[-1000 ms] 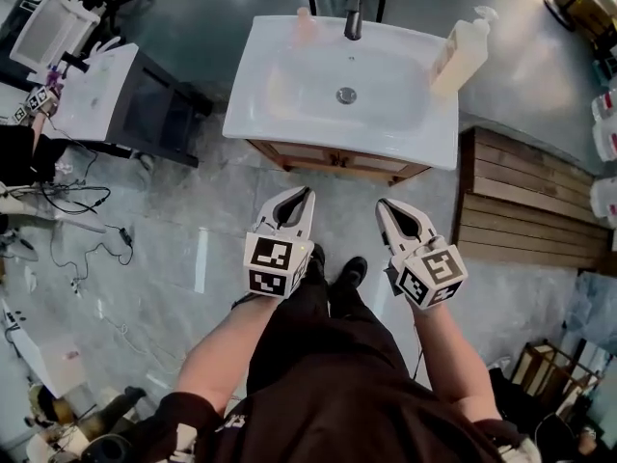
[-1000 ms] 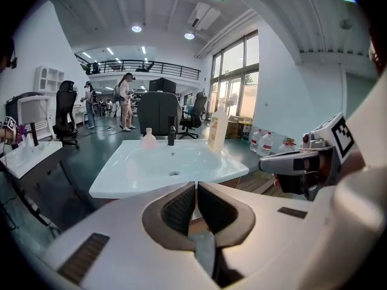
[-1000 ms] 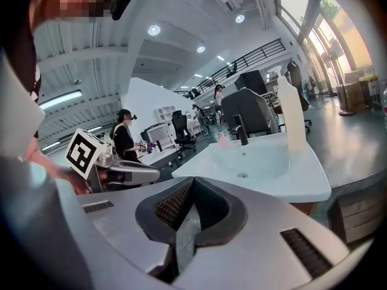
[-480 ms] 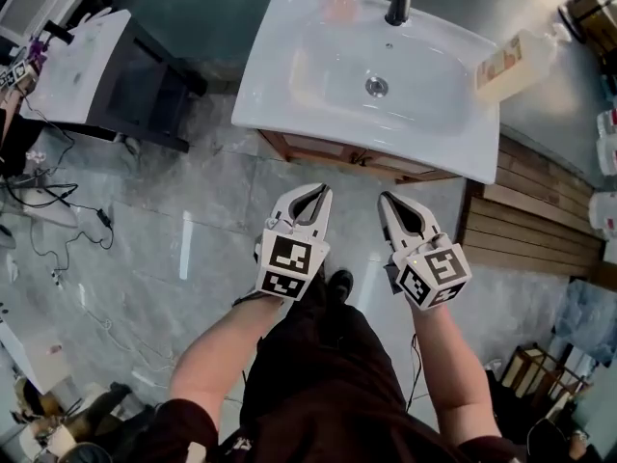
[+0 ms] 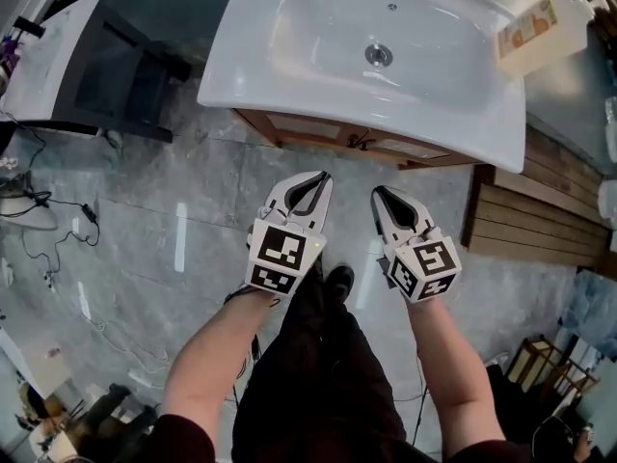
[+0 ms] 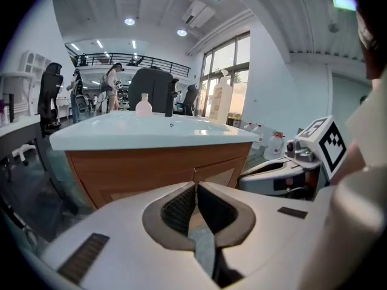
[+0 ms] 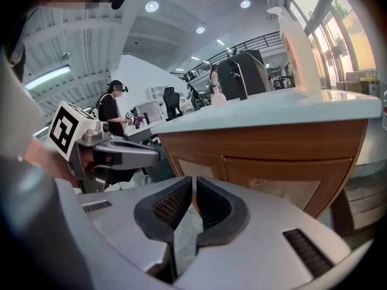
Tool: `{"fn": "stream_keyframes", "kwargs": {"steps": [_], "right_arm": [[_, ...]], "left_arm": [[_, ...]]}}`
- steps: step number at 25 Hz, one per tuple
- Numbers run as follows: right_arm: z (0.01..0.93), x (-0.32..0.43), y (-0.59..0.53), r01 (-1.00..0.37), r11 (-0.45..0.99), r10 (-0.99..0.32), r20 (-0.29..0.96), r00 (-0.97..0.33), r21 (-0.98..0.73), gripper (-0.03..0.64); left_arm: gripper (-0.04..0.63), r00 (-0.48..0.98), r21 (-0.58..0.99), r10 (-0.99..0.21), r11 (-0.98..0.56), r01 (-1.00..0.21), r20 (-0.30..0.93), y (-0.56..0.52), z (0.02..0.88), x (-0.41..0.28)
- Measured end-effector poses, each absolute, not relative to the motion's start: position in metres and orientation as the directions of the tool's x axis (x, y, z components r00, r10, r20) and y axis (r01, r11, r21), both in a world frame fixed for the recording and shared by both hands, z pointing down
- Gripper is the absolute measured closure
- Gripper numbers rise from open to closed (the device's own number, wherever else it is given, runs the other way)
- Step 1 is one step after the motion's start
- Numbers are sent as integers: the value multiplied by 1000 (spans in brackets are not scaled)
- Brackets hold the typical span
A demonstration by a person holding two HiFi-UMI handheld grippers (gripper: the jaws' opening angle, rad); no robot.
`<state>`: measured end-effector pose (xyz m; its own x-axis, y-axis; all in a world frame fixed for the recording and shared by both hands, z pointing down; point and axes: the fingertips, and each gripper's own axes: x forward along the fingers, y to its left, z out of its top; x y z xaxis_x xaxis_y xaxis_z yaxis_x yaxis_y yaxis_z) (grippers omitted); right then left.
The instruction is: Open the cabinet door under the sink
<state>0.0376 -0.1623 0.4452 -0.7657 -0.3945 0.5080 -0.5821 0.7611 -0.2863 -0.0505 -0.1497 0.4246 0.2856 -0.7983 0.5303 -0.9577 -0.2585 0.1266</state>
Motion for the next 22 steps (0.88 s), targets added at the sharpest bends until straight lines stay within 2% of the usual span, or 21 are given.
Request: {"fn": "stream_keyframes", "kwargs": {"steps": [12,22], "right_arm": [[580,23,-213,-640,734,-447,550,-706,-225,526],[638,22,-241,-708,679,-510,569,-645,-194,514]], "left_arm": [[568,266,145,-790,-223,-964,552,-182,536,-66],[569,297,130,-779,-272,-954,552,-198,582,-59]]}}
